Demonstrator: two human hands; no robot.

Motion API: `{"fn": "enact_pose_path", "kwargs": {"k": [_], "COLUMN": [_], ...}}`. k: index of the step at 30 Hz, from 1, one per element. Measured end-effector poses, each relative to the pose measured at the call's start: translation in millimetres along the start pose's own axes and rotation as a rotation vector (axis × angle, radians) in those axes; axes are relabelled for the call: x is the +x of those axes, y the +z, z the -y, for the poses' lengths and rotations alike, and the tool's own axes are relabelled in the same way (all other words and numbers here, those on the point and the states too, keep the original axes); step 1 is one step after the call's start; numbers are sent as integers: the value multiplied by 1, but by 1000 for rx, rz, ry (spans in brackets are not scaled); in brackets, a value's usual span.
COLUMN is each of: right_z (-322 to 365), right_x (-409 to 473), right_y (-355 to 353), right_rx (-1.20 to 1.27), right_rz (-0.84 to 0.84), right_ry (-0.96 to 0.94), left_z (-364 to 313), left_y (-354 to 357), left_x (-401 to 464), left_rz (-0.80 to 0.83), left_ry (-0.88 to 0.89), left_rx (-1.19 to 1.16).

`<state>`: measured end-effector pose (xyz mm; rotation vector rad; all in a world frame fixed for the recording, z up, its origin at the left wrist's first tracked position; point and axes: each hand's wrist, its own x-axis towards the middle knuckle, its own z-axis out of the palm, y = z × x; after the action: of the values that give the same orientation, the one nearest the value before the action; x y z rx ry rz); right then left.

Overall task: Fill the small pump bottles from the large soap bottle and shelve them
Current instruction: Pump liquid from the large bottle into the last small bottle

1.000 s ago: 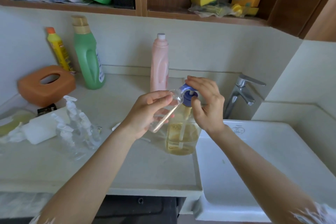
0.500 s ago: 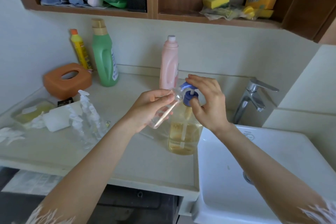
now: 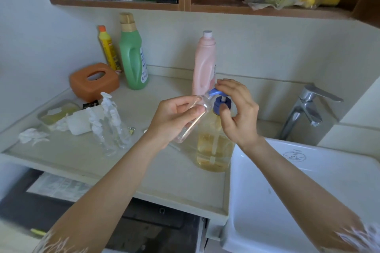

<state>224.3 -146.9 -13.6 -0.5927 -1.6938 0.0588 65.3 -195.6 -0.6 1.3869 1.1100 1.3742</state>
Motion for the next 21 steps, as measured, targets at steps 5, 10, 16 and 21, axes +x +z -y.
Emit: {"fn": "enact_pose_path", "kwargs": {"k": [5,10,16,21], "right_z": [-9,-10,-6,-2], "right_x": [-5,-6,1,2], "right_y": [3,3,-7,-6], "right_rx": [14,18,53,95], "right_rz": [-2,4,55,85], "right_ry": [-3,2,29,41], "left_z": [8,12,2,-6], "left_y": [-2,1,2,2], "left_x": [3,2,-4,-5], "left_rz": [18,7,60,128], "left_ry": [-29,-56,-129,-169], "left_rx": [-27,-45,-104,-189]}}
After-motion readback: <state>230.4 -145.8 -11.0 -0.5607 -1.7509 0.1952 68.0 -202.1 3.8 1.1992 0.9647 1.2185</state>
